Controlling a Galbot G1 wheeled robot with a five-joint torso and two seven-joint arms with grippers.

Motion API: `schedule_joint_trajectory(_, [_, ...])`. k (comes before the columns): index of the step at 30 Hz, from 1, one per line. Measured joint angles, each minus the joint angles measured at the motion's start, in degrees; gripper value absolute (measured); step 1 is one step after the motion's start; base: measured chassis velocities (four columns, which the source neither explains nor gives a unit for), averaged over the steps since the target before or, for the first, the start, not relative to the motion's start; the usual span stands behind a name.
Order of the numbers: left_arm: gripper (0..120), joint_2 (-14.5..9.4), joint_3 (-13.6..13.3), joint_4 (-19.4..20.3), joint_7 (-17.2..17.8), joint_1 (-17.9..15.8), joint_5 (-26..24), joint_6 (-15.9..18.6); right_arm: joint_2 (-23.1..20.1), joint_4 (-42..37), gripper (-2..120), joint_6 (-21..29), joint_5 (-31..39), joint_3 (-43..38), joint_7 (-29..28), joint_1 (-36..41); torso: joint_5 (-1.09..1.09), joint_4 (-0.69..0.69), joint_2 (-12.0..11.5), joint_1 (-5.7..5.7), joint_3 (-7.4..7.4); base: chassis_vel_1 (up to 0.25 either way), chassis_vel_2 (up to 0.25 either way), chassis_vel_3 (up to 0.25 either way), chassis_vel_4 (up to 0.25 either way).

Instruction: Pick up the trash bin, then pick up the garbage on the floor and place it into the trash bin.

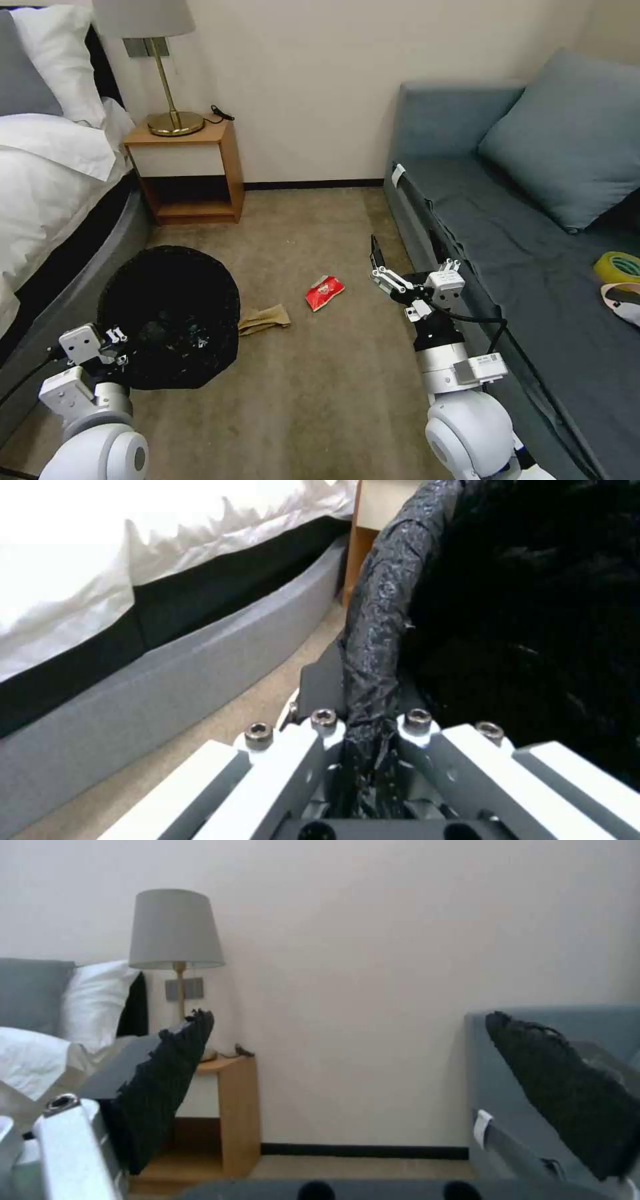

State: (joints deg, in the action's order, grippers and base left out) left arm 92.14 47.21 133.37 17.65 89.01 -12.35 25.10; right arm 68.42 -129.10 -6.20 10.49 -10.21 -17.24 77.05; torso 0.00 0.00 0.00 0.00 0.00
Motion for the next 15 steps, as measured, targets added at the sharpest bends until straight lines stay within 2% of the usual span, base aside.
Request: schedule_joint_trajectory(15, [3, 0.00, 0.38, -0.17, 0.07, -0.09, -0.24, 0.01, -0.04, 0.48, 100, -0.11, 0.02, 0.29, 0.24, -0.18, 0.00, 0.00, 0.00, 0.00, 0.00, -0.134, 0.132, 0.135, -0.131])
